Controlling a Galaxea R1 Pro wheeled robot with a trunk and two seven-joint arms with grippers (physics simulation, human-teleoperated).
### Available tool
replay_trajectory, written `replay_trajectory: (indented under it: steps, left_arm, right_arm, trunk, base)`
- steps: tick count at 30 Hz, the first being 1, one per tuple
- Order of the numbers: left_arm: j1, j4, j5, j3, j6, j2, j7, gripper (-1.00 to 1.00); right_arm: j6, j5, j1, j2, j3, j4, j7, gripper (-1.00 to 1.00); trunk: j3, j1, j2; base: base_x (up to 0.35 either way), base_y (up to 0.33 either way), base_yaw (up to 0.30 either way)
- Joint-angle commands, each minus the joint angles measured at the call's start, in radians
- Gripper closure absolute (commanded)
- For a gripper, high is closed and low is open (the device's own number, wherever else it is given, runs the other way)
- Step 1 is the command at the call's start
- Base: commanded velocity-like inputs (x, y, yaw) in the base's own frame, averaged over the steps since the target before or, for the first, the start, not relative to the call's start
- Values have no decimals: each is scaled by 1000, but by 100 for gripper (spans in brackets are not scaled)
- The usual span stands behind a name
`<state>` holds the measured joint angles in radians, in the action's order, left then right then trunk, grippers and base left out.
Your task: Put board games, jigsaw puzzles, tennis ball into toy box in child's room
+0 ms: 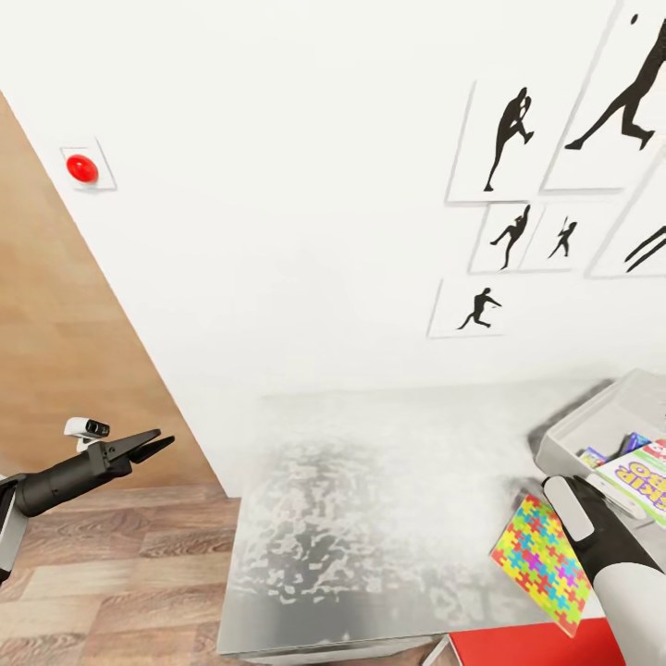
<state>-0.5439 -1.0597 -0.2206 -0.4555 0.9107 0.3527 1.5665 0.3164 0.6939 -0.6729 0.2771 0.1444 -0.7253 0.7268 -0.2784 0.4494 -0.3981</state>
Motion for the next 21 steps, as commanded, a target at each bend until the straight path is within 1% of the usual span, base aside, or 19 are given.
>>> replay_trajectory:
  steps: [1, 10, 16, 21]
  left_arm:
    - [-1, 0, 1, 0, 10, 0, 4, -100]
    - [-1, 0, 1, 0, 8, 0, 4, -100]
    - [-1, 0, 0, 0, 8, 0, 4, -100]
    - [-1, 0, 1, 0, 8, 0, 4, -100]
  right_arm:
    - [6, 5, -1, 0, 0, -2, 5, -100]
    - [6, 5, -1, 0, 0, -2, 5, -100]
    - [6, 5, -1, 0, 0, -2, 5, -100]
    - [6, 5, 0, -1, 0, -2, 5, -100]
  trunk:
    - [-2, 1, -2]
    - [-11, 1, -2]
    - [-20, 1, -2]
    - [-28, 1, -2]
  base:
    - [0, -36, 0]
    - [-3, -10, 0]
    - [-131, 0, 0]
    - [-46, 0, 0]
